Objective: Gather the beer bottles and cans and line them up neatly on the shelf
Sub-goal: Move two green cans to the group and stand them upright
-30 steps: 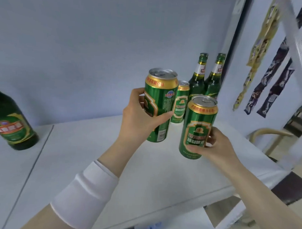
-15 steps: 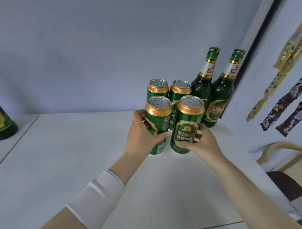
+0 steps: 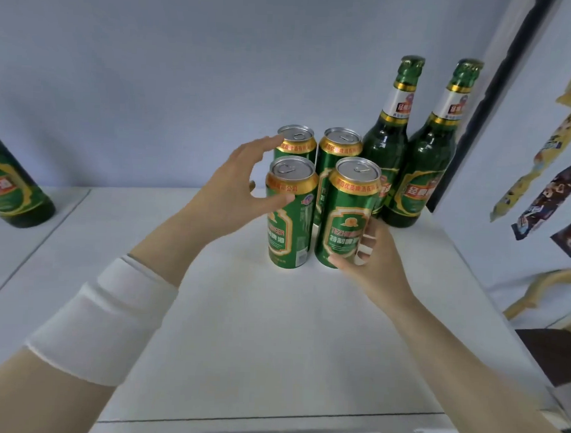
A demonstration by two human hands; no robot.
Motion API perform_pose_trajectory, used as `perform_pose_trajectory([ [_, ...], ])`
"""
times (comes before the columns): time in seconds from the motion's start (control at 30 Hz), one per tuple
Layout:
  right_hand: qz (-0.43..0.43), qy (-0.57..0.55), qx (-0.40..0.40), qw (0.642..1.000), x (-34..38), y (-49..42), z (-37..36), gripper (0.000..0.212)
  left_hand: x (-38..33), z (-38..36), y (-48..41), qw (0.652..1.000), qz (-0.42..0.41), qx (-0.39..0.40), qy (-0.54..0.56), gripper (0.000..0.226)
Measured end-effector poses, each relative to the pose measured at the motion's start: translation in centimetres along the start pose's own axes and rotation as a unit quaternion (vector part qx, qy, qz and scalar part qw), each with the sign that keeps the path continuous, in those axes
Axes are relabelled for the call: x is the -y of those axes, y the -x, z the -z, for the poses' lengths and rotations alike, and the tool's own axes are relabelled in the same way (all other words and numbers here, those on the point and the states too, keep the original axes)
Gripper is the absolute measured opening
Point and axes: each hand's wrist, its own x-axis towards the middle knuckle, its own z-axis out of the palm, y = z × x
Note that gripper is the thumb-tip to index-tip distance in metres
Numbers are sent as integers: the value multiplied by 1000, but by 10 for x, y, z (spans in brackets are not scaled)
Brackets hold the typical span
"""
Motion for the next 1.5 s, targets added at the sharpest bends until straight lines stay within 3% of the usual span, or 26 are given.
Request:
perform_pose_trajectory([
  [0.1, -3, -15, -36, 999, -1, -1, -7, 74, -9, 0, -8, 999, -6, 22, -42, 60],
  [0.37, 10, -3, -62, 998, -3, -8, -15, 71, -14, -23, -20, 980, 21, -76, -182, 69],
  [0.5, 16, 18, -61, 998, -6, -9, -14, 73, -14, -12, -21, 985, -27, -20, -170, 80],
  [0.6, 16, 19, -64, 998, -6, -11, -16, 72, -16, -4, -21, 980, -71, 47, -178, 69],
  [0.7, 13, 23, -65, 997, -6, -13, -18, 72, -18, -4, -23, 978, -73, 43, -189, 59],
  [1.1, 12, 91, -46, 995, -2, -17, -18, 73, -16, -8, -29, 969, -80, 45, -230, 56],
  [1.23, -10, 120, -25, 992, 6, -9, -16, 82, -15, -11, -22, 960, -76, 33, -266, 62],
  [1.33, -27, 186, 11, 982, 11, 11, -17, 93, -12, -18, 1, 963, -36, -21, -265, 75],
  [1.4, -40, 254, 52, 965, 15, 30, -20, 91, -4, -22, 23, 961, -7, -52, -272, 75],
  [1.5, -43, 331, 117, 935, 25, 58, -26, 85, 15, -23, 59, 948, 58, -31, -312, 70],
])
